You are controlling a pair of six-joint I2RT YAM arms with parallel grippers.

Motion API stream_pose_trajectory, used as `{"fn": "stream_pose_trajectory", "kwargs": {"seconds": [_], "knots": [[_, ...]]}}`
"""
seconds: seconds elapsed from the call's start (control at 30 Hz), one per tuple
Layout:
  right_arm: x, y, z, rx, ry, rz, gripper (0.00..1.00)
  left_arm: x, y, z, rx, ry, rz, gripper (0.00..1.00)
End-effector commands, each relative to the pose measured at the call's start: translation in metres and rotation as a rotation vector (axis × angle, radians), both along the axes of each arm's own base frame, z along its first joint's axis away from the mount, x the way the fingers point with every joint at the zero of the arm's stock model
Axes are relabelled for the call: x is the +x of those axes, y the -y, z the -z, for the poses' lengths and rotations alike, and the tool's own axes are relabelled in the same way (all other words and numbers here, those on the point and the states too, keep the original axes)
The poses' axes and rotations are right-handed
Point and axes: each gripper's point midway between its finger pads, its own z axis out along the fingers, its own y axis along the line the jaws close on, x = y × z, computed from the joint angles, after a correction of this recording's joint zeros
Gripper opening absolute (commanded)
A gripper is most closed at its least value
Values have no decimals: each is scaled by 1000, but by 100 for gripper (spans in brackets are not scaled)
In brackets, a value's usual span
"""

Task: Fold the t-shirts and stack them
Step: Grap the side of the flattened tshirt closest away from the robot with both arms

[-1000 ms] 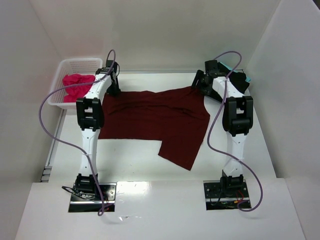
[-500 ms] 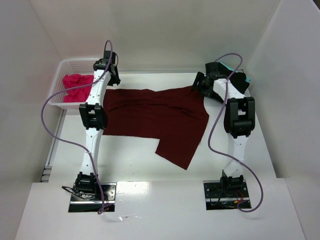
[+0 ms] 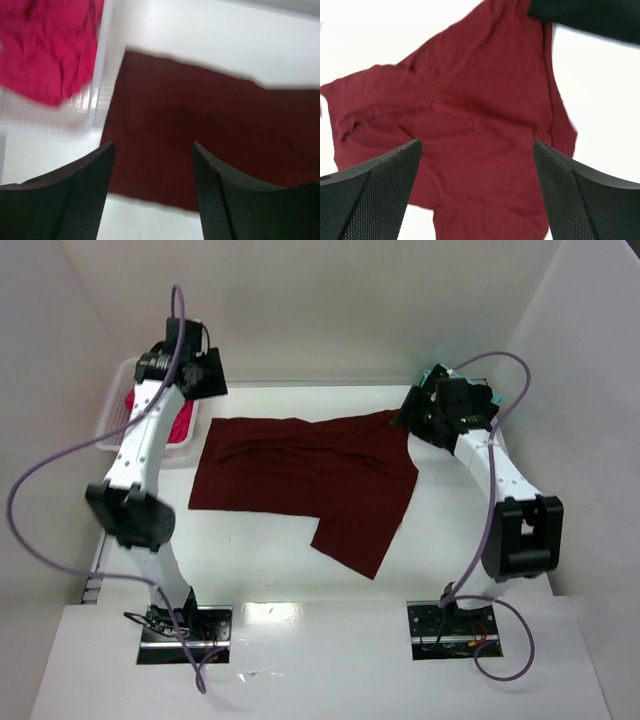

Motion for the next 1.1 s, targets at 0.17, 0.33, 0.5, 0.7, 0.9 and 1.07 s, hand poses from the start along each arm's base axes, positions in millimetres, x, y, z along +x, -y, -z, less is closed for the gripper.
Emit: {"fn": "stream_pose_trajectory", "kwargs": {"seconds": [0.17, 0.33, 0.5, 0.7, 0.9, 1.07], "knots": [[-93, -29, 45, 150, -162, 49, 99, -133, -4, 109, -125, -212, -88, 96], [-157, -55, 81, 200, -339, 126, 99, -152, -11, 156, -191, -284, -147, 100], [-203, -78, 94, 313, -407, 164, 99, -155, -13, 177, -284, -287, -191, 100], [-227, -84, 103, 313, -460, 156, 99, -156, -29, 186, -302, -265, -291, 100], [-255, -89, 129, 226, -576, 118, 99, -160, -42, 201, -301, -307, -353, 100], [-279, -94, 145, 153, -654, 67, 99, -158, -53, 200, -276, -296, -397, 100]]}}
